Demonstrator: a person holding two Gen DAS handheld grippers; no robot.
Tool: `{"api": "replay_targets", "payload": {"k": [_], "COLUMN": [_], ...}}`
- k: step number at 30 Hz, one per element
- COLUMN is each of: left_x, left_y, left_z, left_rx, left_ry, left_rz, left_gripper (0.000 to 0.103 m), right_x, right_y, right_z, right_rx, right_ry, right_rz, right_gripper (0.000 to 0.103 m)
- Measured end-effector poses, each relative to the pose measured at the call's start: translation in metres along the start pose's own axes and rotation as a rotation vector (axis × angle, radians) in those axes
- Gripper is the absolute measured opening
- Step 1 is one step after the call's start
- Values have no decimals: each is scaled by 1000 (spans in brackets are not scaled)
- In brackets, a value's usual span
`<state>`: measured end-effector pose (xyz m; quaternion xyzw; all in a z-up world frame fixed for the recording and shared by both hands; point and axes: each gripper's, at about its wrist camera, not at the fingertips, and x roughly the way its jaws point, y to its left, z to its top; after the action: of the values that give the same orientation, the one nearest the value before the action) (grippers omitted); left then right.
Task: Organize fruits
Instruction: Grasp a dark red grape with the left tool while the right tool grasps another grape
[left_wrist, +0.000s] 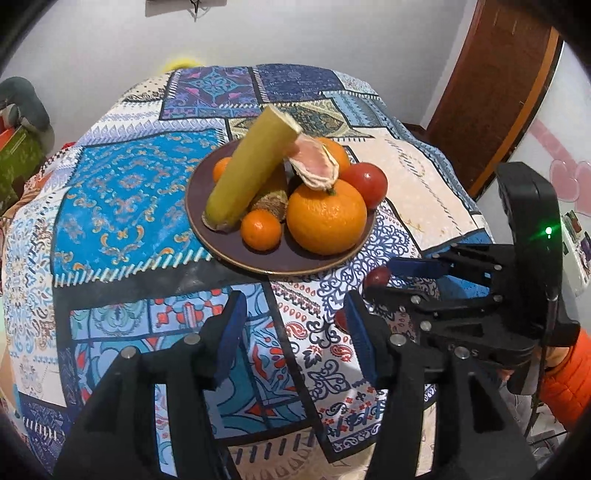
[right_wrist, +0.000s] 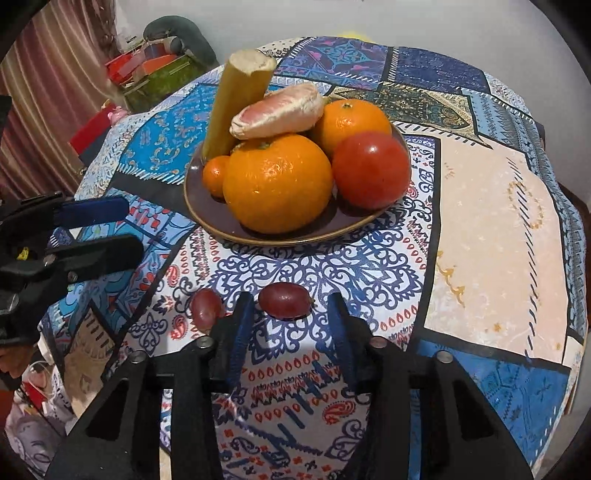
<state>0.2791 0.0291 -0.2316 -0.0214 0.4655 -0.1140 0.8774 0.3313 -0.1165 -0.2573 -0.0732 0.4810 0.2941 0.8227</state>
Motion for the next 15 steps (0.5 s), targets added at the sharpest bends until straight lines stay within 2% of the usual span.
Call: {"api": "replay_targets", "payload": {"k": [4,12,15], "left_x": [9,22,27], "left_y": [-3,-21,-31], "left_z": [-4,-12,-14], "left_rx": [5,53,72], "left_ry": [25,78,88], "left_rz": [-12,-63,-72], "left_gripper": [54,54,50], "right_x": [1,-9,-18], "right_y": [1,-1,-9], "right_z": [0,-4,-6], "right_rx": [-6,4,26], "right_ry": [-22,-44,-62], "right_rz": [-8,11,8], "right_gripper": [27,27,27]}}
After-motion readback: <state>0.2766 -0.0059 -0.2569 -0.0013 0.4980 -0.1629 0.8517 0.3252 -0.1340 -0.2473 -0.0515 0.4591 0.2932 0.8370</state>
